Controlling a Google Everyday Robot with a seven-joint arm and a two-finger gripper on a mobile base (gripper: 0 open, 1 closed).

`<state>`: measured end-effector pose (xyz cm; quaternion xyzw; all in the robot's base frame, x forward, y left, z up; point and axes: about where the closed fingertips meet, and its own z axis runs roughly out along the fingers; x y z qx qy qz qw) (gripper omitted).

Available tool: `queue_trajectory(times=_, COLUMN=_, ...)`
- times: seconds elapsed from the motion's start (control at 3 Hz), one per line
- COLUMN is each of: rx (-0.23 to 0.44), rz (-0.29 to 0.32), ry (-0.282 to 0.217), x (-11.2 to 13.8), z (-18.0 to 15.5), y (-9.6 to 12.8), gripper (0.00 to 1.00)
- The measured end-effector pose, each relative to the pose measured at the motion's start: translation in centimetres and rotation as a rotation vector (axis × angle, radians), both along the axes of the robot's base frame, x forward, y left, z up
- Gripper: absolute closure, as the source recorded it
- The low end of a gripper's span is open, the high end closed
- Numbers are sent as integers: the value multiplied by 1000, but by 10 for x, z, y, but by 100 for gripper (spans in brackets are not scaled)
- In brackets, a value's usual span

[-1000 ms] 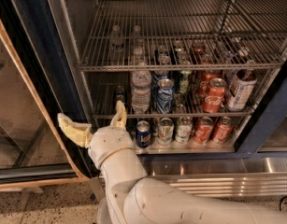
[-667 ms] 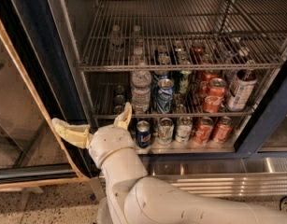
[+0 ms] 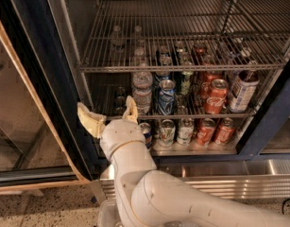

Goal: Pick water bottle from middle shelf of fridge

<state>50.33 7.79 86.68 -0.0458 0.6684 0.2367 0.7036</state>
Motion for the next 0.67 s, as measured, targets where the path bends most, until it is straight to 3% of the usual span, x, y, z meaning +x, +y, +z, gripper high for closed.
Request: queue_trajectory(times=0.67, rx=-31, rz=5, ry=64, x=31, z=-5, y=-13, gripper=28)
